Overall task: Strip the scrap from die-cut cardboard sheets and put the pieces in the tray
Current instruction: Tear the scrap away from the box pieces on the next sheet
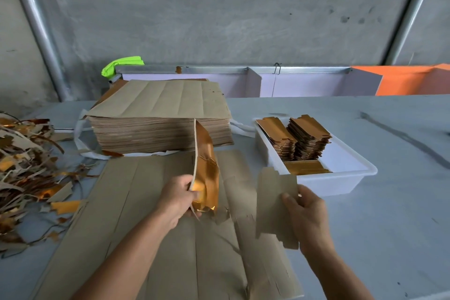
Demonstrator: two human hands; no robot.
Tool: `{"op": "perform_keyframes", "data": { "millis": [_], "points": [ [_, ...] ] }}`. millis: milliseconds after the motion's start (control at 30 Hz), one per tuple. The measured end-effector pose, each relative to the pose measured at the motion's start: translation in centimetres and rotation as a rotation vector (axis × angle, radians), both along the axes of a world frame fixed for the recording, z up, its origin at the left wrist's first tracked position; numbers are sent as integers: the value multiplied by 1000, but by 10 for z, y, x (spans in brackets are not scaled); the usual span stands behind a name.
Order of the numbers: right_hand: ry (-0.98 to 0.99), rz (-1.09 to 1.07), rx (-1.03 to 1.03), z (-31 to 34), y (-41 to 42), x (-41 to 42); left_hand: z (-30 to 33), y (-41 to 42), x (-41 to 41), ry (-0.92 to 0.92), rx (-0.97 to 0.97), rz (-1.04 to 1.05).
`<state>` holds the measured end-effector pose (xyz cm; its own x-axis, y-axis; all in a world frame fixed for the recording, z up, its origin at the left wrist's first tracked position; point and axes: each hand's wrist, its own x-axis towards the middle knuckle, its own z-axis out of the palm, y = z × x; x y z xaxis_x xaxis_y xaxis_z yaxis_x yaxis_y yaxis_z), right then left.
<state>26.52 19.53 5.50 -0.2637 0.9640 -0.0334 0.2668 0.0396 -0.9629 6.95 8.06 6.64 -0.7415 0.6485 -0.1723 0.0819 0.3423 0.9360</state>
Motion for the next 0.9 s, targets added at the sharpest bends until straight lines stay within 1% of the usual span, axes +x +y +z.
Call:
{"op": "perform_keyframes", "data": {
  "millis": [100,167,233,267,333,400,500,600,733,833,900],
  "points": [
    [-151,78,360,4,1,-11,3,3,3,-45,5,-47],
    [-305,165,584,7,2,-24,6,7,8,-86,34,-115],
    [-513,231,721,10,1,-40,6,10,14,-107,44,-199],
    [-549,269,743,11,-1,-47,5,11,17,-106,46,-235],
    [-506,392,706,13,-4,-60,3,13,22,-85,51,-295],
    [-430,505,588,14,-7,-70,0,14,24,-38,51,-325],
    [-318,557,418,15,-5,-76,-3,16,21,13,61,-289],
    [-193,605,218,14,1,-77,-4,18,18,-10,52,-271],
    [-179,665,92,13,7,-79,-3,18,14,-85,37,-313],
    [-116,646,3,13,13,-78,-3,20,8,-137,75,-203],
    [-132,526,-28,11,20,-76,-2,21,3,-153,132,-71]
  ]
}}
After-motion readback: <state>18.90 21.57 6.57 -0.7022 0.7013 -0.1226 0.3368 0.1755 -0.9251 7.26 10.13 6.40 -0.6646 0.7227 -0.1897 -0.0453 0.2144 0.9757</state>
